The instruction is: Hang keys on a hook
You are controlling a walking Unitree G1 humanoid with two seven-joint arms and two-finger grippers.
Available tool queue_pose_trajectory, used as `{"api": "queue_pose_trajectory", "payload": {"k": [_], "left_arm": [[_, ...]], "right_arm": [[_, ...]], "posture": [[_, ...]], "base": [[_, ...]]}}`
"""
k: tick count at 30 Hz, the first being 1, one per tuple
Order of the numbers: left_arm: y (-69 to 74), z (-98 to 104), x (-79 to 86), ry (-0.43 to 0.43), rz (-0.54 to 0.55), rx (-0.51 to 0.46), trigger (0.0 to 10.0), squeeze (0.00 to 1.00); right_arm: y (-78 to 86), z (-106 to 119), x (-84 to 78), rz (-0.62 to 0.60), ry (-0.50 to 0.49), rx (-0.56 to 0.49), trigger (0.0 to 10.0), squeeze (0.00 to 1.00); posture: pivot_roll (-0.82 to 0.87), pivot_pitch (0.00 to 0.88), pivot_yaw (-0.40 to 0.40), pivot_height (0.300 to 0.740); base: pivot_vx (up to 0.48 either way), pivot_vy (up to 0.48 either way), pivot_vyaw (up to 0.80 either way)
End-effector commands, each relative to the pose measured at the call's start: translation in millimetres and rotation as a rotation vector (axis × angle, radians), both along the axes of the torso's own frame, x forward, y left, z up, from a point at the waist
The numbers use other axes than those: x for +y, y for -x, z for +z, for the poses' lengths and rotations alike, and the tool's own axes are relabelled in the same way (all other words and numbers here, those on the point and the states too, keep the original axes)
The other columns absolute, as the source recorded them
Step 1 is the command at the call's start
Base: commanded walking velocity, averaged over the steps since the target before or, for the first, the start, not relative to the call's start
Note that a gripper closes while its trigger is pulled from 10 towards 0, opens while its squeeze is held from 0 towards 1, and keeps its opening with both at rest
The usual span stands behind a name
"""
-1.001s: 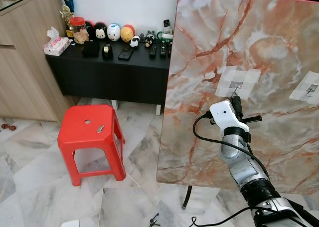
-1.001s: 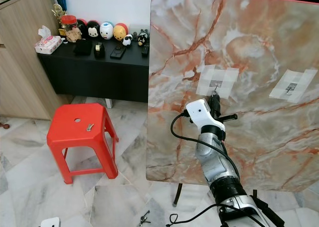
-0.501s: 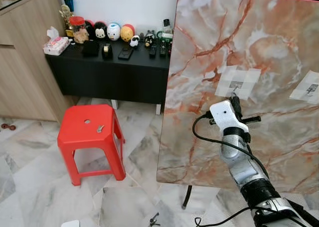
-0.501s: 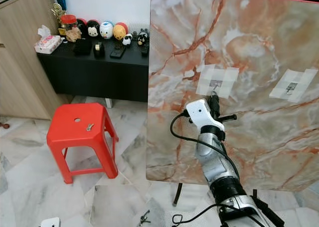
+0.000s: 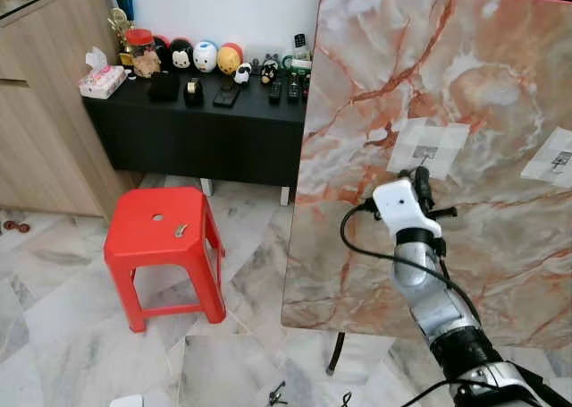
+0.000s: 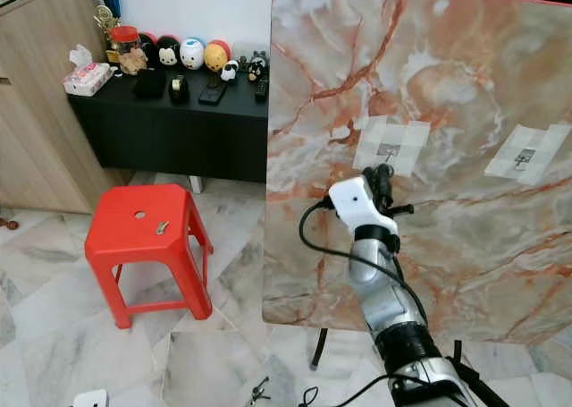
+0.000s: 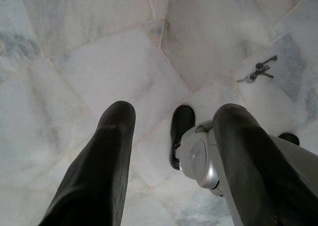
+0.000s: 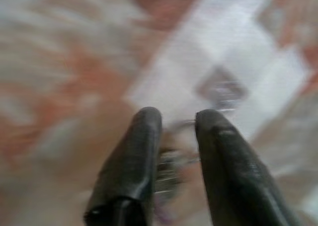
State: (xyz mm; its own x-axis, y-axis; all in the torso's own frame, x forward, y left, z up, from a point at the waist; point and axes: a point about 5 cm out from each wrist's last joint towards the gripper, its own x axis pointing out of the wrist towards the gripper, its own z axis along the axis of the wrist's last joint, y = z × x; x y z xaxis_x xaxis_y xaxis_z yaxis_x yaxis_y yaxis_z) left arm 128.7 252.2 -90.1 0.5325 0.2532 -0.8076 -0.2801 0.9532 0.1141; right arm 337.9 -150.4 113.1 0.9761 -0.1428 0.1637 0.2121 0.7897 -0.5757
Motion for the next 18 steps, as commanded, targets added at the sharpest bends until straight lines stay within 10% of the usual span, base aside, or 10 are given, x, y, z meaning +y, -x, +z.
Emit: {"api": "queue_pose_trajectory", "payload": {"k": [1, 4, 5, 11, 18], "left_arm": [[4.6, -2.9, -4.5, 0.011, 0.001, 0.016, 10.0, 0.0], [4.6, -3.0, -4.5, 0.011, 0.0, 0.016, 10.0, 0.0], [4.7, -2.9, -4.3, 0.01, -0.001, 0.017, 10.0, 0.0], [4.3, -2.5, -2.9, 0.003, -0.008, 0.02, 10.0, 0.0], [3.3, -1.6, -0.6, -0.005, -0.033, 0.027, 10.0, 0.0]], "right_arm": [[3.4, 1.1, 10.4, 0.114, -0.029, 0.0, 10.0, 1.0], [10.5, -3.6, 24.3, 0.268, -0.077, 0.039, 10.0, 0.94], [23.5, -9.7, 39.5, 0.451, -0.18, 0.108, 10.0, 0.0], [54.6, -27.1, 27.2, 0.568, -0.278, 0.273, 10.0, 0.0], [65.3, -68.7, -35.9, 0.248, -0.446, 0.374, 10.0, 0.0]], "posture": [[0.01, 0.0, -0.08, 0.74], [0.01, 0.0, -0.08, 0.74], [-0.01, 0.0, -0.078, 0.74], [-0.02, 0.0, -0.073, 0.74], [-0.04, 0.0, -0.052, 0.74]], "base": [[0.0, 0.0, 0.0], [0.0, 0.0, 0.0], [0.0, 0.0, 0.0], [0.0, 0.0, 0.0], [0.0, 0.0, 0.0]]}}
